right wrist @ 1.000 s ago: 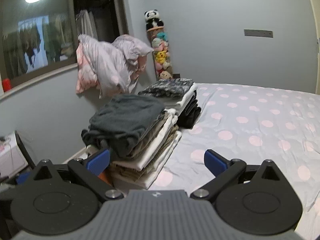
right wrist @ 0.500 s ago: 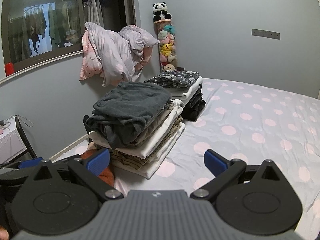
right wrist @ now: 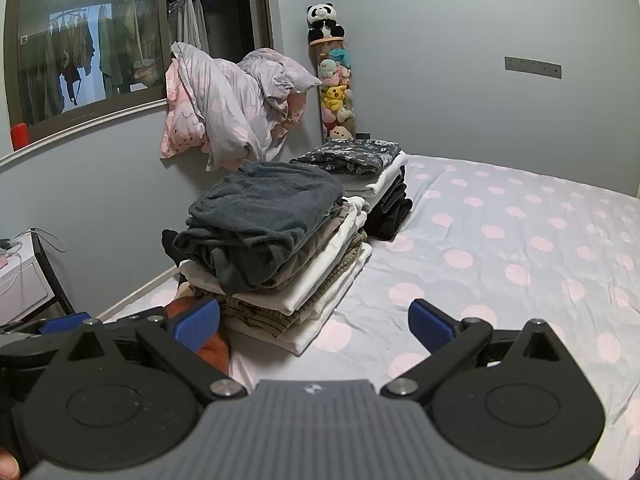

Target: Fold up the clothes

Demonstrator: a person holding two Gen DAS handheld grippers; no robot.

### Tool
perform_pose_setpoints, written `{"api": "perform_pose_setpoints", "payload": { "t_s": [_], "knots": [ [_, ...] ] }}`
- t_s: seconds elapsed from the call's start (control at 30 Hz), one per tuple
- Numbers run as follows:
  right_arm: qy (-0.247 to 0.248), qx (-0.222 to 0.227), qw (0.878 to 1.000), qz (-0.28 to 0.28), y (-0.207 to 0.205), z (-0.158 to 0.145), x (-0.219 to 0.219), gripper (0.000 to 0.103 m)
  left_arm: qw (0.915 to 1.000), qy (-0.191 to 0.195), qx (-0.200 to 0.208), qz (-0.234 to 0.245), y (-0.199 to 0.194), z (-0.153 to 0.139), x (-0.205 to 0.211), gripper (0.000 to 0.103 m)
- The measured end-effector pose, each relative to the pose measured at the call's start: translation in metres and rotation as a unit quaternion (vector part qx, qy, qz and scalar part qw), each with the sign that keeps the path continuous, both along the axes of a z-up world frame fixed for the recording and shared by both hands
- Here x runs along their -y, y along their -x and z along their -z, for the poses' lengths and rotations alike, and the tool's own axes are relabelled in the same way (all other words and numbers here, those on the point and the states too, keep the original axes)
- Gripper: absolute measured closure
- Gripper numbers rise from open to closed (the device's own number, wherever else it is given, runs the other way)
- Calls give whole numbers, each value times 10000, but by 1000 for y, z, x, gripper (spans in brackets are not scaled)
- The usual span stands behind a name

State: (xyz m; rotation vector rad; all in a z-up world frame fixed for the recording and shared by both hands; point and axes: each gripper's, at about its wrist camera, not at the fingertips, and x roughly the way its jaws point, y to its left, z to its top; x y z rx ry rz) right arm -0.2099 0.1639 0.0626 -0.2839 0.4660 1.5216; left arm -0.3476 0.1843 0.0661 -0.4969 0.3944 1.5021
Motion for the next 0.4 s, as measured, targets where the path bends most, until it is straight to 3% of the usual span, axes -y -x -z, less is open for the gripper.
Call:
{"api": "perform_pose_setpoints", "payload": {
  "t_s": [0.4],
  "knots": [
    [13,-41,10000,13,0,1,1,1,10000,-19,-1,3,0,0,2,9]
  ]
}}
